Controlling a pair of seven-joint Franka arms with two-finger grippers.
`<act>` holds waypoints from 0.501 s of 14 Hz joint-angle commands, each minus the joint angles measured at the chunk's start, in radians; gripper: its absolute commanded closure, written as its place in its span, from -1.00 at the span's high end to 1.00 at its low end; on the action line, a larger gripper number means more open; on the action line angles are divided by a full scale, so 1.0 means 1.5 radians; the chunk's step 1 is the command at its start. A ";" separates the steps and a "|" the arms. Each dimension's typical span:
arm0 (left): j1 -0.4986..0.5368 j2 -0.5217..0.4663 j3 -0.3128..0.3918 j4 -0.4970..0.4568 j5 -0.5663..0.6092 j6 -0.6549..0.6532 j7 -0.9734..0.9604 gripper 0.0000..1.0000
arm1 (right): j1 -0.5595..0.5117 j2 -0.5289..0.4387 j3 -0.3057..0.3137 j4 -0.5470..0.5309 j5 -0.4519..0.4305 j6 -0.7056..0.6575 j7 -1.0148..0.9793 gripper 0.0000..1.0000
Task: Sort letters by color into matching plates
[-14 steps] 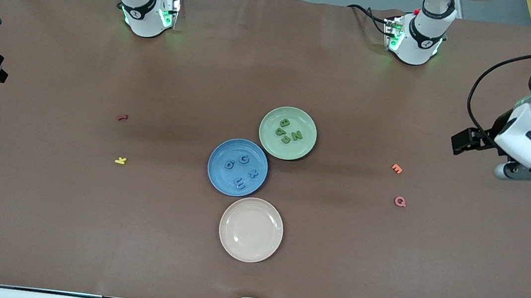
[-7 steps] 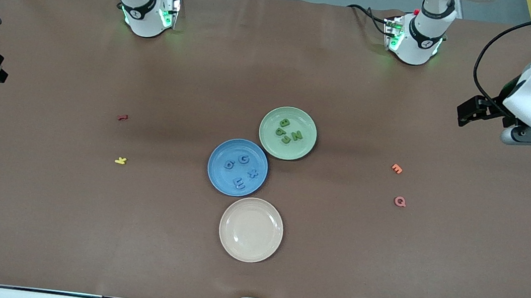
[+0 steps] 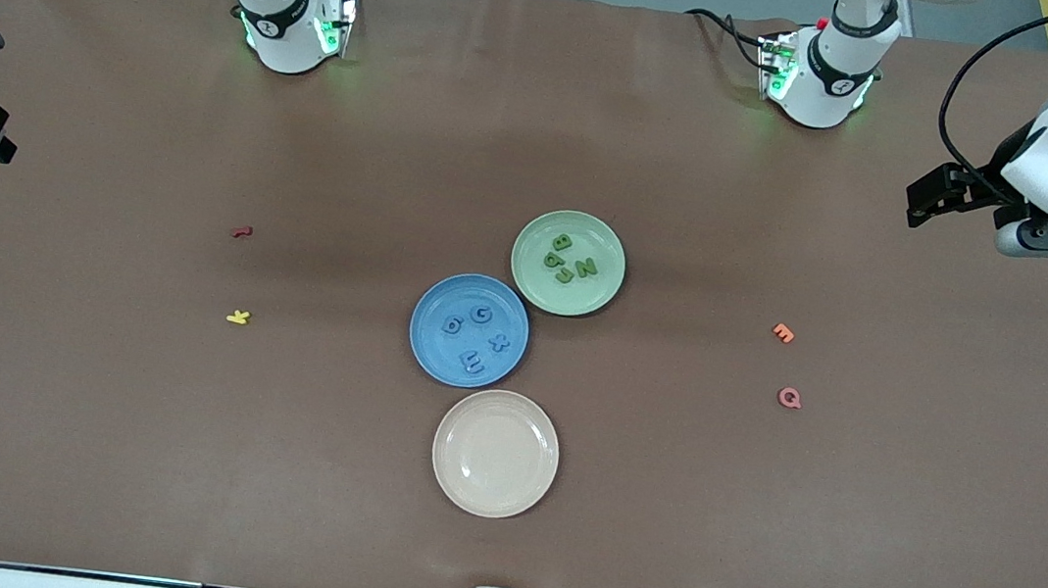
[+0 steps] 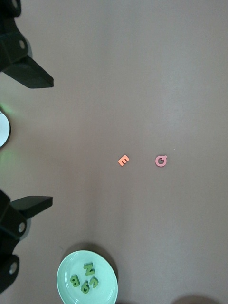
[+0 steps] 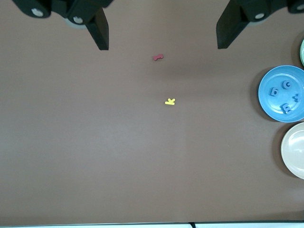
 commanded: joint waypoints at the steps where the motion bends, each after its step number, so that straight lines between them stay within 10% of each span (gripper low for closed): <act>1: 0.000 -0.033 -0.001 -0.046 -0.010 0.034 0.011 1.00 | -0.010 0.001 0.010 0.010 -0.008 -0.006 -0.002 1.00; 7: -0.007 -0.028 -0.002 -0.044 0.000 0.035 0.013 1.00 | -0.010 0.001 0.010 0.010 -0.009 -0.006 -0.002 1.00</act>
